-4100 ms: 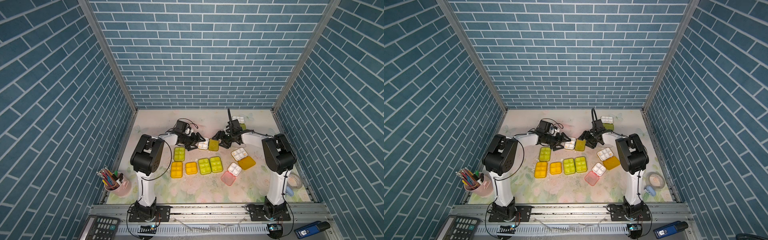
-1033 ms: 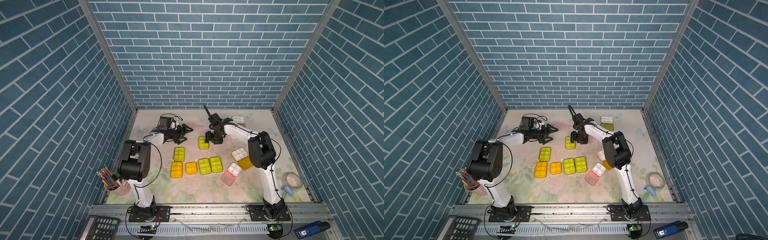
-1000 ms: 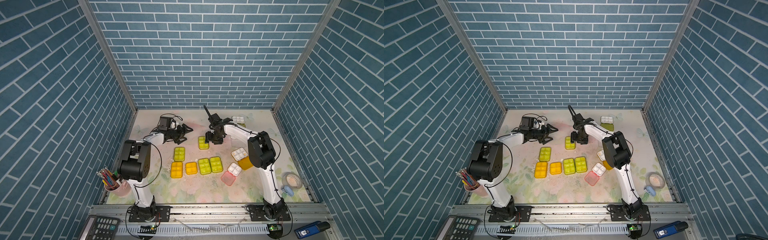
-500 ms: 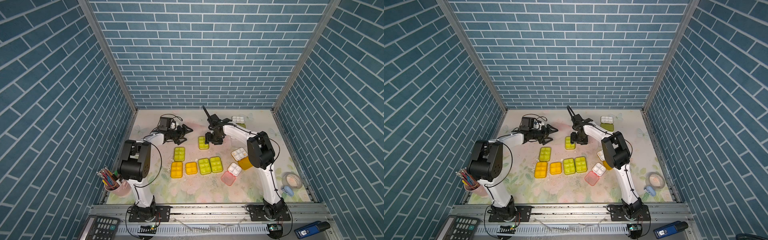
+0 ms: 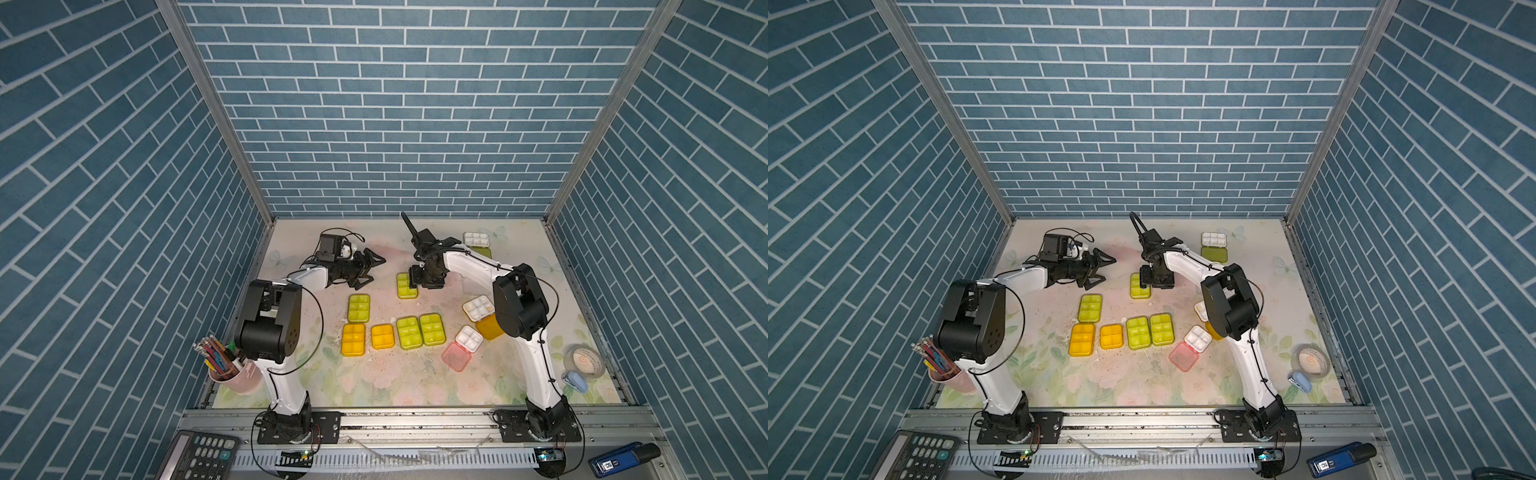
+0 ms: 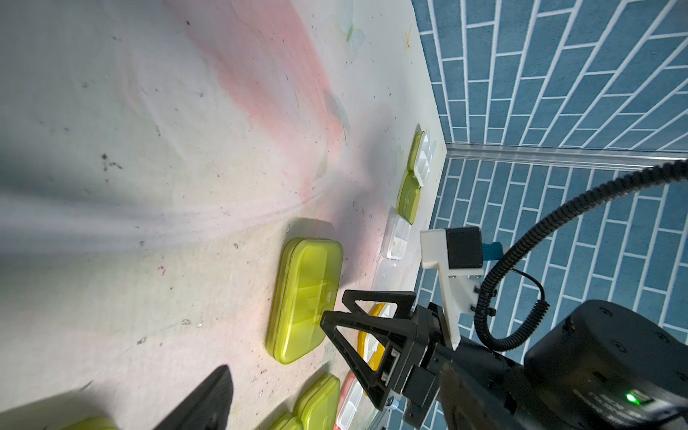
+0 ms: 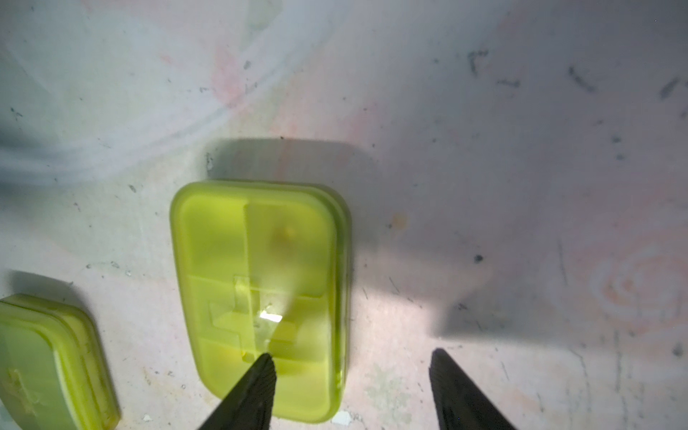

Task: Close pillboxes
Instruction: Close the lid on the pillbox, then move the pillbox to the center of the board.

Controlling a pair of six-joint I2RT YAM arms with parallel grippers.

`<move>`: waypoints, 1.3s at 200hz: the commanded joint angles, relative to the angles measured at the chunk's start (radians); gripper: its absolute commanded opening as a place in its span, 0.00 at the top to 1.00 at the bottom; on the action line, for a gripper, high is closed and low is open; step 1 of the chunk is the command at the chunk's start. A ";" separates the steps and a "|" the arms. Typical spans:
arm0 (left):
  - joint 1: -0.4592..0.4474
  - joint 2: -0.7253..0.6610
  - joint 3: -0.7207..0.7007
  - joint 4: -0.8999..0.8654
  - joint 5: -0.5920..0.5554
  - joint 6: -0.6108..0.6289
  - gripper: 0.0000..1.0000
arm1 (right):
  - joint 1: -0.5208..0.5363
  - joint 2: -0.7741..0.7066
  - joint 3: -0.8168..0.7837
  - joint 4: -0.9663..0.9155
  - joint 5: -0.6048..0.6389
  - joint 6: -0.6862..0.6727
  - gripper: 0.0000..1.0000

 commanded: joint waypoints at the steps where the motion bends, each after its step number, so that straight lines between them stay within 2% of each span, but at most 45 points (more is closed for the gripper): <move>1: 0.007 -0.027 -0.012 -0.007 0.001 0.004 0.12 | 0.013 0.048 0.011 -0.037 -0.027 -0.005 0.33; 18: 0.006 -0.031 -0.012 -0.006 0.003 0.003 0.12 | 0.015 0.050 0.043 0.002 -0.097 0.022 0.31; 38: 0.007 -0.036 -0.013 -0.008 0.002 0.005 0.12 | 0.018 0.086 0.106 -0.002 -0.123 0.041 0.28; 64: 0.007 -0.043 -0.012 -0.009 0.004 0.005 0.12 | 0.027 0.155 0.202 -0.078 -0.068 0.033 0.23; 93: 0.009 -0.050 -0.014 0.000 0.012 -0.005 0.12 | 0.039 0.182 0.239 -0.117 -0.013 0.017 0.21; 145: 0.013 -0.067 -0.021 0.014 0.018 -0.017 0.12 | 0.075 0.223 0.307 -0.198 0.073 0.018 0.28; 168: 0.019 -0.076 -0.021 0.016 0.019 -0.019 0.12 | 0.096 0.187 0.247 -0.153 0.084 0.047 0.32; 182: 0.021 -0.082 -0.023 0.014 0.015 -0.017 0.12 | 0.107 0.161 0.205 -0.111 0.045 0.078 0.34; 227: 0.023 -0.088 -0.024 0.015 0.014 -0.017 0.12 | 0.174 0.099 0.096 0.012 -0.069 0.177 0.34; 260: 0.023 -0.091 -0.028 0.017 0.013 -0.018 0.11 | 0.210 0.040 0.002 0.095 -0.085 0.243 0.35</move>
